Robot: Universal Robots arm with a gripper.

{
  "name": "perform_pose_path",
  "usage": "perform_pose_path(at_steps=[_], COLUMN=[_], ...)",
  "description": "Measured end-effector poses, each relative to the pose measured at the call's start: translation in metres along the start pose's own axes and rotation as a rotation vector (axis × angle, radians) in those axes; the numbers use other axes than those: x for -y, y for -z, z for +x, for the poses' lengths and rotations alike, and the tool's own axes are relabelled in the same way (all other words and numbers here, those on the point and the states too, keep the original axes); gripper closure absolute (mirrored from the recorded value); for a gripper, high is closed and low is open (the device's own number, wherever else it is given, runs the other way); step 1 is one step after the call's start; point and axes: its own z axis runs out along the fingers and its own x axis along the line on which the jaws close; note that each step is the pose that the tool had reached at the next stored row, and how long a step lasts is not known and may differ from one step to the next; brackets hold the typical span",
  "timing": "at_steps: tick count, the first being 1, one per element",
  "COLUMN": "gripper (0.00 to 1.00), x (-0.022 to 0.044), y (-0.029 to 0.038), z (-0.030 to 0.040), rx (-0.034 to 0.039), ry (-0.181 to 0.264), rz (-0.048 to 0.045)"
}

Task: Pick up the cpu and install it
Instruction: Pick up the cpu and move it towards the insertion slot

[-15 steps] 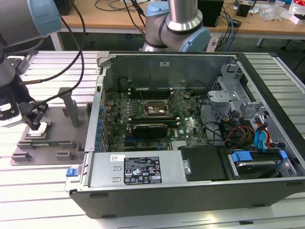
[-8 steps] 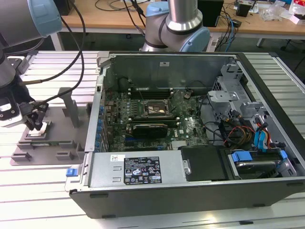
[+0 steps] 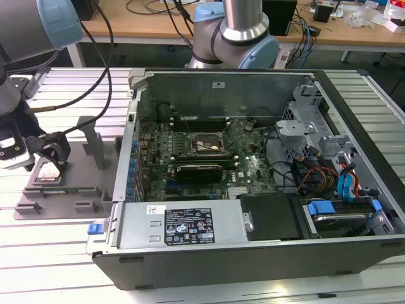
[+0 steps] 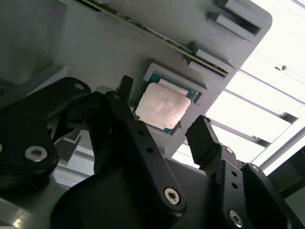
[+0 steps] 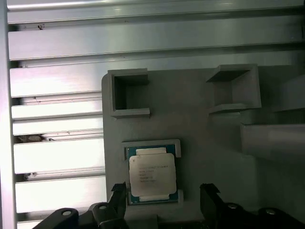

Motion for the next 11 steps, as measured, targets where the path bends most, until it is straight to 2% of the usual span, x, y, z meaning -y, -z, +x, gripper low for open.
perform_pose_path(at_steps=[3,6,11], gripper=[0.28,0.28,0.28], x=[0.0003,0.0007,0.0009], y=[-0.0058,-0.0145,-0.0206], z=[0.0002,0.0004,0.0005], rx=[-0.0002,-0.0003,-0.0006], ry=[0.0,0.0,0.005], rz=[-0.002,-0.0026,-0.0027])
